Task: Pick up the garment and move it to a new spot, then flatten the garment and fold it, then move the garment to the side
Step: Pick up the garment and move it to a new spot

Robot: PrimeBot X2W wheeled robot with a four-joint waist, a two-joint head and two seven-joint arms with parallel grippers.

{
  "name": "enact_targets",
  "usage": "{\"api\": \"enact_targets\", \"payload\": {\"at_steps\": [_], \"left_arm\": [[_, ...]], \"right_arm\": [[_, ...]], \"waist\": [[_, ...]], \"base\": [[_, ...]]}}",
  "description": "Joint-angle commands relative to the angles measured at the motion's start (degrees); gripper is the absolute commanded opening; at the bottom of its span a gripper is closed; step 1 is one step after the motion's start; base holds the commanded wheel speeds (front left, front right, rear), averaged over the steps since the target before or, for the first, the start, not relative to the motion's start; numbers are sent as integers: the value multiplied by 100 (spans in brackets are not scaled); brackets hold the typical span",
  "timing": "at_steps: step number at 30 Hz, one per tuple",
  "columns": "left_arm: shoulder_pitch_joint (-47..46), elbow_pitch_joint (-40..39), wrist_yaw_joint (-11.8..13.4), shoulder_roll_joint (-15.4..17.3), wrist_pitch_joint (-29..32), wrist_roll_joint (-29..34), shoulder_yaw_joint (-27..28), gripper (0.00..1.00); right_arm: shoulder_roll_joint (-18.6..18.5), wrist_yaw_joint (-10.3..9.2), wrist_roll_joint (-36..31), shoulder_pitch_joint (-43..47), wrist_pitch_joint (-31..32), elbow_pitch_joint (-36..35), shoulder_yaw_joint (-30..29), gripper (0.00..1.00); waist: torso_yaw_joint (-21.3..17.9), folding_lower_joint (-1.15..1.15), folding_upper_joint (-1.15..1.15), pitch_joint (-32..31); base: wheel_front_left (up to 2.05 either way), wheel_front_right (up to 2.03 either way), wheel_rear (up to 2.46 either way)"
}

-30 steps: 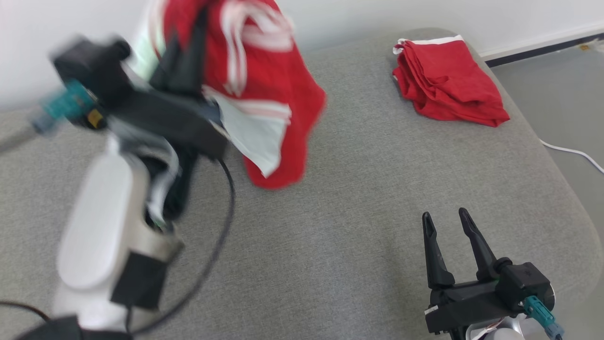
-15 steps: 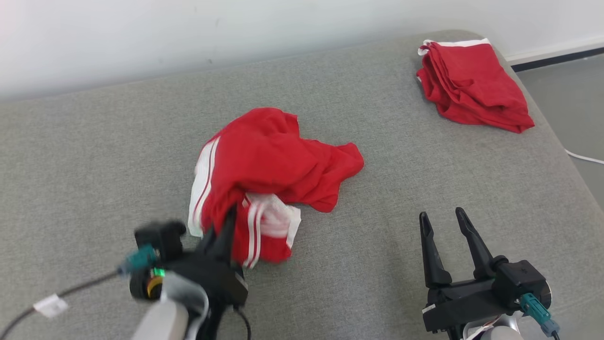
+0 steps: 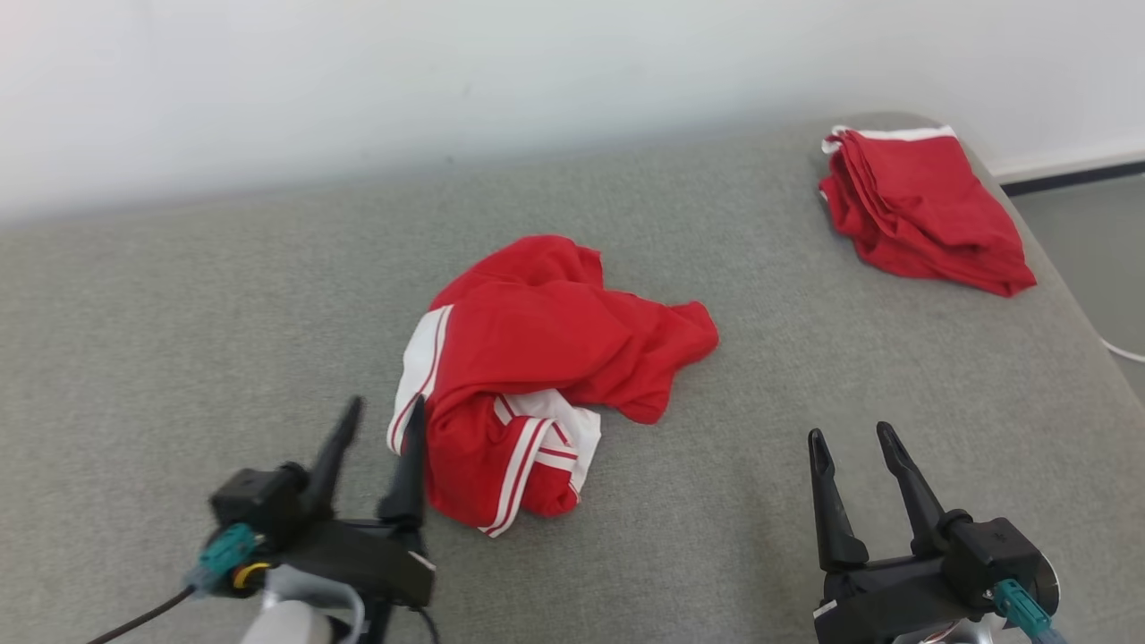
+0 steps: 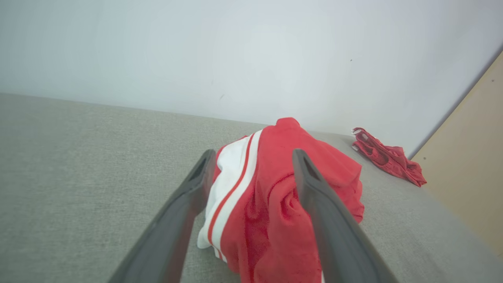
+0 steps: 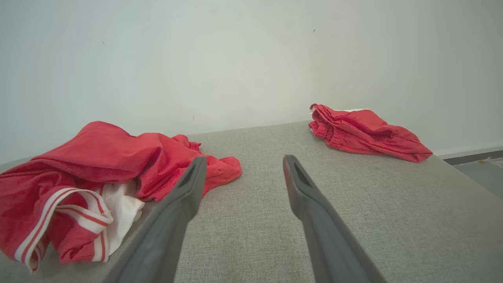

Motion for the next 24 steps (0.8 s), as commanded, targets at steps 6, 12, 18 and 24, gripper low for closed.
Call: {"api": "enact_targets", "payload": {"at_steps": [6,12,18,24], "left_arm": [[424,-601,439,433,-105,677,432,100],[1137,-1268,729,467,-106,1276,1093,100],[1807,-1649,723,320,-107,1819,1516,100],[2250,-1735,618,34,-108,2056,2040,100]], "right_arm": [[7,5,-36,157,1,-29,-46,100],[8,5,-47,231,1,-77,-46,100],[9,5,-35,312,1,-90,-101,100],[8,5,15,371,1,-85,-88,100]], "waist": [[260,1,0,-303],[331,1,0,-383],[430,1,0,-440],[533,1,0,-508]], "base": [[0,0,0],[0,0,0],[0,0,0],[0,0,0]]}}
